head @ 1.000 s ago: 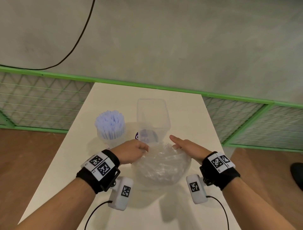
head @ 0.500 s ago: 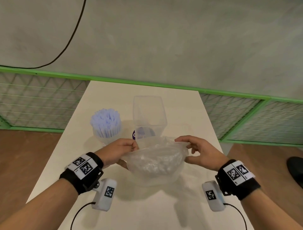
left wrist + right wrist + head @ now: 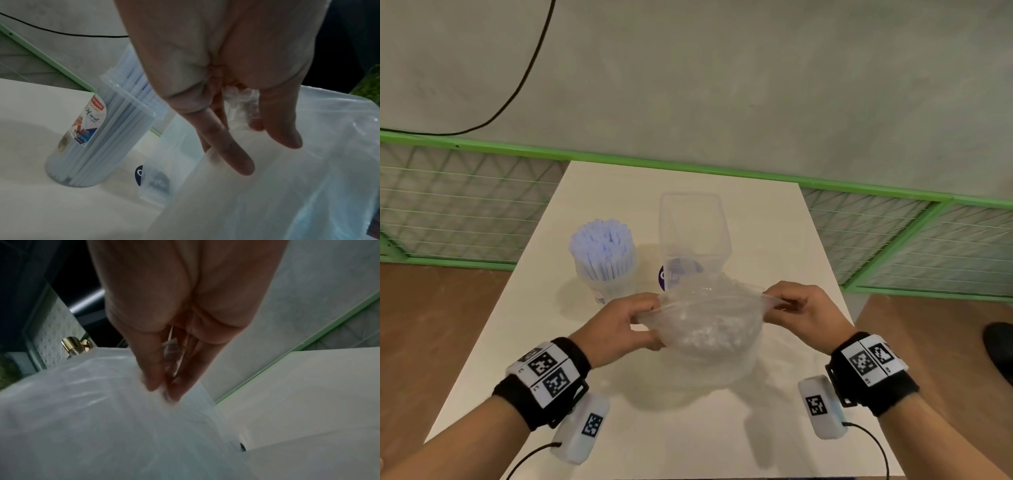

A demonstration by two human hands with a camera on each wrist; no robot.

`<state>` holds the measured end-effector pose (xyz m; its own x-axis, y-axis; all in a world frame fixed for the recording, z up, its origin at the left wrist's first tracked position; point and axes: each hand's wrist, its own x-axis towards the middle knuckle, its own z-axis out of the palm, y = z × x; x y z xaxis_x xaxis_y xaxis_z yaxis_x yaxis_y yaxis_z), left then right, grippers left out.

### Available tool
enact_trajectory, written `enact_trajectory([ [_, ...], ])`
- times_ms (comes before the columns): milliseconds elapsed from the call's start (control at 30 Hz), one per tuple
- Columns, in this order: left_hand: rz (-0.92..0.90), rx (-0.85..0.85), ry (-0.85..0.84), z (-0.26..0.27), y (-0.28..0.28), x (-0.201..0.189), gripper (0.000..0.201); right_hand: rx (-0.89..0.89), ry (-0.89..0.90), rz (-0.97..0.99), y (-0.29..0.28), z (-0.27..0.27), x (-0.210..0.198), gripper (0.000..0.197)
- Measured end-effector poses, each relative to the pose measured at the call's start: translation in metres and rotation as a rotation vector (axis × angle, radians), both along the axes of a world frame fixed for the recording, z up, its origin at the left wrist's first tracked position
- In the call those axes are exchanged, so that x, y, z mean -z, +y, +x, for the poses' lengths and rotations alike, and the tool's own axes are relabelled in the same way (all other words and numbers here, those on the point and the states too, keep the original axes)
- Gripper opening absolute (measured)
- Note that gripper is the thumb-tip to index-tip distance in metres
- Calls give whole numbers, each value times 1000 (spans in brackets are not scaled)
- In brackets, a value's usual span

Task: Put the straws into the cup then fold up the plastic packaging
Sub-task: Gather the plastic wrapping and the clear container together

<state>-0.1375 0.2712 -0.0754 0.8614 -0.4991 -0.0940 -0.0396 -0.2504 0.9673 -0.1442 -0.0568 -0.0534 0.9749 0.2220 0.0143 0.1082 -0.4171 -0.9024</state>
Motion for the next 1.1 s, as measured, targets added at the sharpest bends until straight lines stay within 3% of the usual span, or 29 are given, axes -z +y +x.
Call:
enact_trajectory([
  [67, 2, -16, -28, 0, -2, 2, 22, -90, 53, 24, -2, -3, 2, 29],
  [133, -11, -40, -27, -3, -4, 7, 21, -189, 151, 38, -3, -7, 3, 50],
  [200, 17, -89, -58, -6, -5, 13, 18, -184, 119, -53, 0, -10, 3, 65],
  [267, 68, -104, -184, -10, -7, 18, 18, -122, 16, -107, 7, -12, 5, 60],
  [400, 86, -148, -371, -19, -15, 24, 19, -23, -70, -38, 17, -15, 12, 44],
  [467, 79, -175, -376, -22, -17, 25, 14, 33, -109, 12, 19, -19, 16, 41],
  [667, 47, -204, -359, -27, -19, 28, 46, 123, -109, 135, 29, -27, 19, 28],
  [833, 17, -245, -437, -29, -23, 28, 41, 181, -85, 189, 32, -35, 28, 27],
  [1000, 16, -191, -321, -37, -25, 17, 23, 171, -86, 263, 34, -40, 34, 24],
  [1100, -4, -229, -349, -40, -26, 10, 22, 134, -95, 294, 38, -40, 32, 27],
])
